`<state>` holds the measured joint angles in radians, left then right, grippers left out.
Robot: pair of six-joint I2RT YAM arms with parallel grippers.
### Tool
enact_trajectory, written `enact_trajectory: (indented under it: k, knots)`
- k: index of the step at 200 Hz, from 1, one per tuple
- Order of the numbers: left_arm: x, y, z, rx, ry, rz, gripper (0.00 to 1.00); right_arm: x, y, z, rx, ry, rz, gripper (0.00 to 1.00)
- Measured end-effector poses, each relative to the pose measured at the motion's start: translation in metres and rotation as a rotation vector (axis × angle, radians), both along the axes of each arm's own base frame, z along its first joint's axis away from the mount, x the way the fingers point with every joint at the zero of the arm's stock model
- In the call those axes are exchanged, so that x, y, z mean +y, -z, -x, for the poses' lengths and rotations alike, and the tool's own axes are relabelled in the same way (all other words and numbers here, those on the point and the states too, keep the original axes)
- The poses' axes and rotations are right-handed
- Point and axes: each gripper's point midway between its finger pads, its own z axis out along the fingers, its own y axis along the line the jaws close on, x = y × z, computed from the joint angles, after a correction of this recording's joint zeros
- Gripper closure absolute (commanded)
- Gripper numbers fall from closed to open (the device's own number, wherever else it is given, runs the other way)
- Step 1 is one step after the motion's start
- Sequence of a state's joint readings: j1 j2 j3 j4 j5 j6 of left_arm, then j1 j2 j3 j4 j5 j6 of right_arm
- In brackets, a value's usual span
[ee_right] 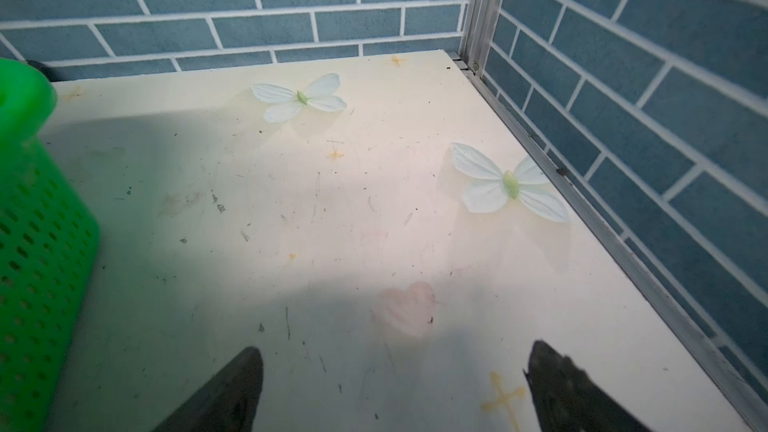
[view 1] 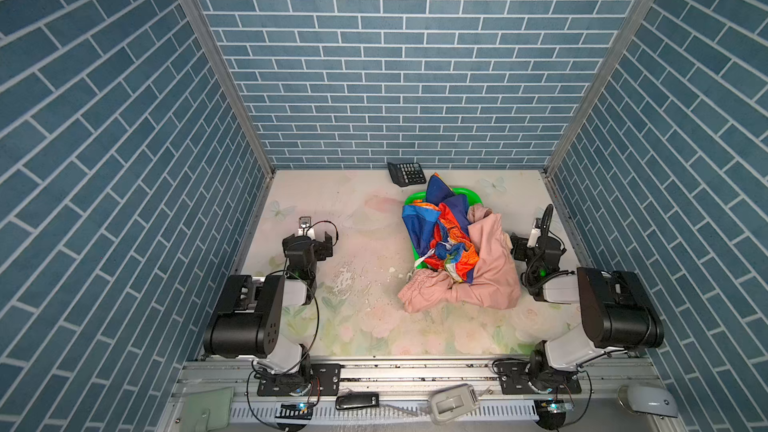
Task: Fold and stack the shorts
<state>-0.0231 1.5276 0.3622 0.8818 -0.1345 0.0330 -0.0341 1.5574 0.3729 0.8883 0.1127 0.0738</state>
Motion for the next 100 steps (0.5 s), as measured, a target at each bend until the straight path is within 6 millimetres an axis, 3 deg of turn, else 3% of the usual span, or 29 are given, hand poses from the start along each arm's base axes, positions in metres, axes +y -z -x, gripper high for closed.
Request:
enact_trajectory:
  k: [100]
  knots:
    - [0.0,0.0,0.0,0.0,0.0,0.0,0.0,0.0018,0.0001,-0.0003,0.0,-0.011,-0.005,0.01]
